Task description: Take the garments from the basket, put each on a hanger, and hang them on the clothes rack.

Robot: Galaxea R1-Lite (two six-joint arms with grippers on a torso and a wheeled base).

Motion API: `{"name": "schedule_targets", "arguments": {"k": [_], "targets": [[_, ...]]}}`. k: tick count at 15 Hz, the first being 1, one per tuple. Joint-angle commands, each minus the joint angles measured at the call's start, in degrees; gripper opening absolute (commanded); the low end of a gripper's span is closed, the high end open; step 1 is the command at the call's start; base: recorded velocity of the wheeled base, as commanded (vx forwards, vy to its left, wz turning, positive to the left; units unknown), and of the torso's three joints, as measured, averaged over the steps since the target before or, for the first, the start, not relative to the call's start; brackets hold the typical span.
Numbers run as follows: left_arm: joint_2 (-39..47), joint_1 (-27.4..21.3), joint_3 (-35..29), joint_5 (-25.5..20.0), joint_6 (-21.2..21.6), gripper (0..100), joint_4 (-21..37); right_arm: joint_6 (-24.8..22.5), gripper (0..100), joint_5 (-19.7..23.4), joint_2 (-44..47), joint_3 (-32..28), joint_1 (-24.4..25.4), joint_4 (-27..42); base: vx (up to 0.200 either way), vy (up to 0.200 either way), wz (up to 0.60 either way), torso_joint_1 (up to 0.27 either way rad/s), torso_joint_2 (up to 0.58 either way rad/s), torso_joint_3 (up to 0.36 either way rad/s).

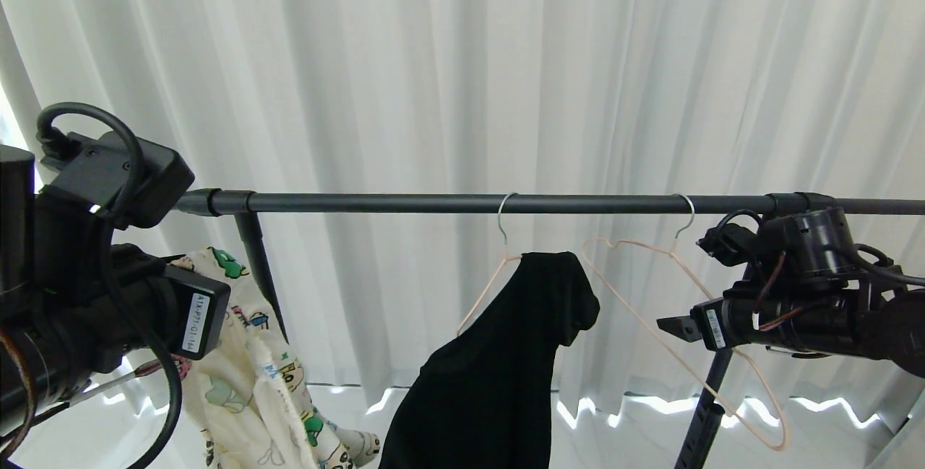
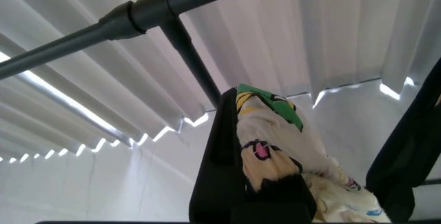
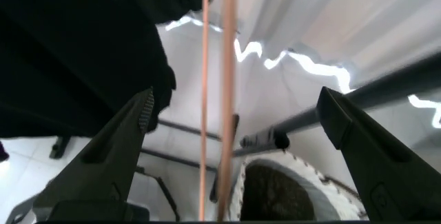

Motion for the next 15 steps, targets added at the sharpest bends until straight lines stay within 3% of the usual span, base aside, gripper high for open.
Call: {"name": "schedule_targets", "arguments": {"k": [1,15], "targets": [[0.2,0.0,0.1,0.0,0.0,0,0.0,-0.1,0,0.0,0.4,0.1,0.0,-0.1,0.000,0.000,0.00,0.000,0.00,0.000],[-0.1,0.0,0.2,0.0,0.0,0,0.0,0.6,0,-0.2,-3.2,0.4,0.0,-2.3,0.000,0.000,0.00,0.000,0.00,0.000]]}}
